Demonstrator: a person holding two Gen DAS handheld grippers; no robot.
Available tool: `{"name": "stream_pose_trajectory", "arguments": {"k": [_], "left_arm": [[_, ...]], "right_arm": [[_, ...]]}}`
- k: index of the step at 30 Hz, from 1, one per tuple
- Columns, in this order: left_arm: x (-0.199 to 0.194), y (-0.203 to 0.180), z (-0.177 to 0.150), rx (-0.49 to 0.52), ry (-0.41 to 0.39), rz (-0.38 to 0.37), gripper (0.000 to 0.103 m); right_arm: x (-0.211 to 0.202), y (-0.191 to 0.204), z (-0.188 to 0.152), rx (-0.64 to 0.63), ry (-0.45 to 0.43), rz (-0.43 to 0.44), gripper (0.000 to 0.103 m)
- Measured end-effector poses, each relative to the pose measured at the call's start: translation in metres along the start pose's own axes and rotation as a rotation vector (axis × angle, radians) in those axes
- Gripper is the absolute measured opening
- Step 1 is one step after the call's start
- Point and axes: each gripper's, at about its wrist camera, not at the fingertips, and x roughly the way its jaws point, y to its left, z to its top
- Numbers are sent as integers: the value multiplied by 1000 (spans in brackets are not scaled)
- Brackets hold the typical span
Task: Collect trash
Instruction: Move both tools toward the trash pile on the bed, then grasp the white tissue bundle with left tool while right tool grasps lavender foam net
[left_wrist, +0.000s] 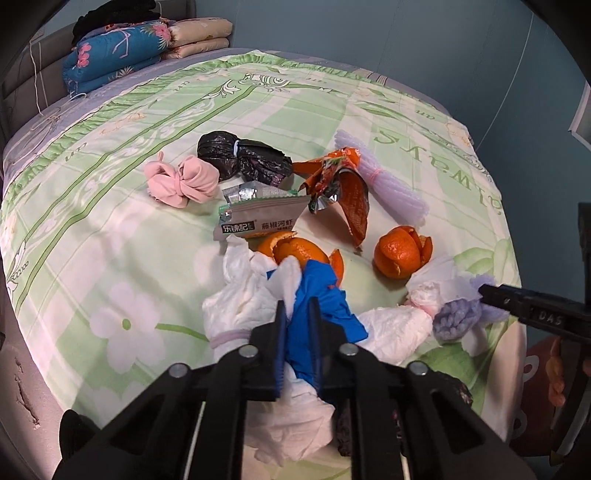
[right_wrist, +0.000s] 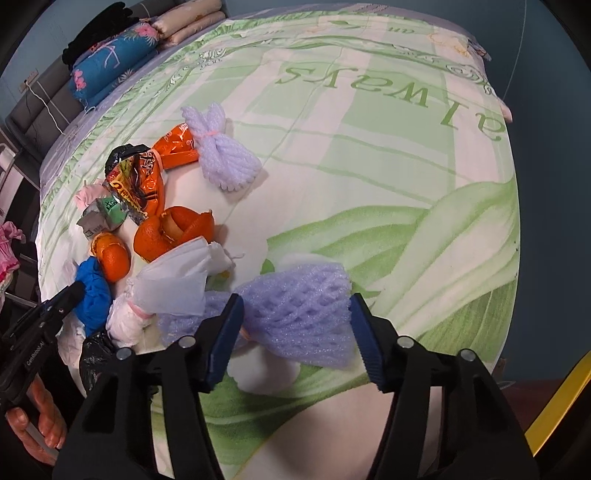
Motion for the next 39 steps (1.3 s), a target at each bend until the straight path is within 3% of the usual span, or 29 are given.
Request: {"name": "stream_pose_trajectory", "arguments": {"k": [3,4,5,11,28,31,39], "left_arm": [[-6,0,0,0,-12,-16,5],[-8,0,0,0,-18,-17,5],[-10,0,-1,-1,-23,-21,5],[-24,3,-1,-18,-45,-46,4],[-74,19,6,-61,-147,-135,4],[-69,20,4,-49,-126,-97,4],[-39,36,-15,-62,-5,-83,5]], "right_arm": [[-5,4,-1,-32,-23,-8,36],[-7,5,0,-35,-31,-13,16],[-8,5,0,-36,-29,-12,11],[-13,3,-4,-49,-36,19,6],[-68,1,-8,-86,-194,64,4],[-69,2,-11,-92,-192,67,4],[-54,-1,-15,-80,-140,66,4]]}}
